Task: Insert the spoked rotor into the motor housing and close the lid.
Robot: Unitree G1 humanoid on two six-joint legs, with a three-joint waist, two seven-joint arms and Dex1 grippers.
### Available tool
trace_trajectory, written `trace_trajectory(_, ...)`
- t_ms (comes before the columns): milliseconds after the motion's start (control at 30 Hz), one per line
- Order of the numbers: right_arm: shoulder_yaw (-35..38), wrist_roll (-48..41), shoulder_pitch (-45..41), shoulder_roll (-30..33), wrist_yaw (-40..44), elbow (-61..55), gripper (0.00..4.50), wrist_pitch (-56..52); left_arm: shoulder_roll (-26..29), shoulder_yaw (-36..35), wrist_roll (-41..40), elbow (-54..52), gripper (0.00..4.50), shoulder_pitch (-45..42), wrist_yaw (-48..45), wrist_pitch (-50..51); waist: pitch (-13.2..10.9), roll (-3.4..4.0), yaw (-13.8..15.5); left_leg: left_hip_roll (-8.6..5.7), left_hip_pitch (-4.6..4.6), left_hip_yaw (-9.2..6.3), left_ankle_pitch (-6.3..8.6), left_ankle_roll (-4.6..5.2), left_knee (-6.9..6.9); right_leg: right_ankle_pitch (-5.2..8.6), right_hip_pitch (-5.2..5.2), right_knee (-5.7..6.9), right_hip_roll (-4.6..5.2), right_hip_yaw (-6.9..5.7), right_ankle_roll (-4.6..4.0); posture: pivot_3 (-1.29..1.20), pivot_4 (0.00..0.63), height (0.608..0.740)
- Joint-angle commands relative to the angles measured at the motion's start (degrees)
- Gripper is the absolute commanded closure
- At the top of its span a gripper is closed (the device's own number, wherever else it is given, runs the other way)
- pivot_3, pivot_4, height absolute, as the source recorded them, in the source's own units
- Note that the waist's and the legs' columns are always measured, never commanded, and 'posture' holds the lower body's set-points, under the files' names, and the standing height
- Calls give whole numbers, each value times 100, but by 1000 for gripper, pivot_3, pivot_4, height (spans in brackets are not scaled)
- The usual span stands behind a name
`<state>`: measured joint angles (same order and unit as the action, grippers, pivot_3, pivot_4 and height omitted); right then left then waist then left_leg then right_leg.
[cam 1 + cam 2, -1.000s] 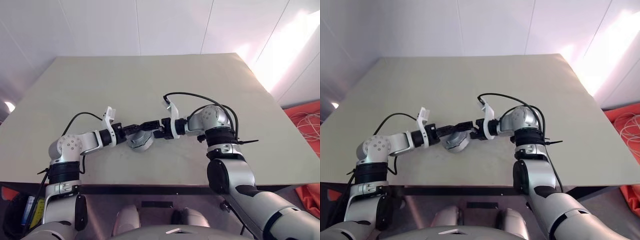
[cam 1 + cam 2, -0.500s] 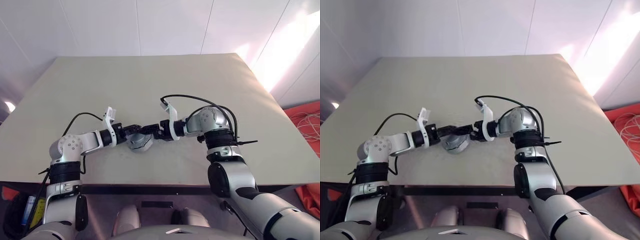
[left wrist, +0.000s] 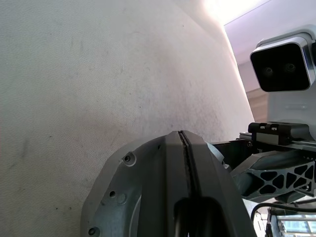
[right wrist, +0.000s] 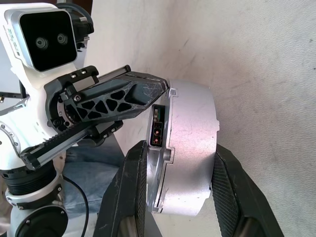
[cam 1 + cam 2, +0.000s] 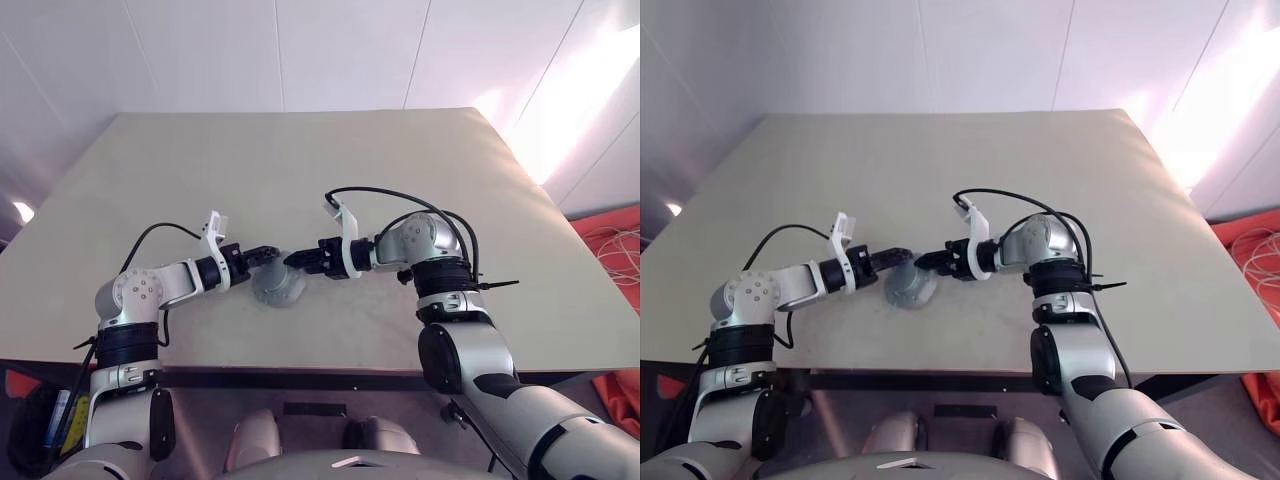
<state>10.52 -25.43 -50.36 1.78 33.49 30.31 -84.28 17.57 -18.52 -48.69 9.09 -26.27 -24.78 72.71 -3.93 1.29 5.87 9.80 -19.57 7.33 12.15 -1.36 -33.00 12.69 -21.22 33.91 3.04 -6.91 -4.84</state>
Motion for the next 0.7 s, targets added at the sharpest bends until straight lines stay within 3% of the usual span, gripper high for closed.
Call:
trace_trajectory(33,3,-299,-262,-111,130,-109,2827,138,-47,177,129,116,4500,59,55,90,0,0,-1,0,0,0,0,0,0,0,0,0,0,0,0,0,0,740)
trace_trajectory(700,42,-52,-337,16,-183,454,2834,634,-217,-220,-29,-13,4500,55,2,-370,0,0,12,0,-6,-1,-2,-2,-5,0,-3,5,0,-1,-2,0,0,740)
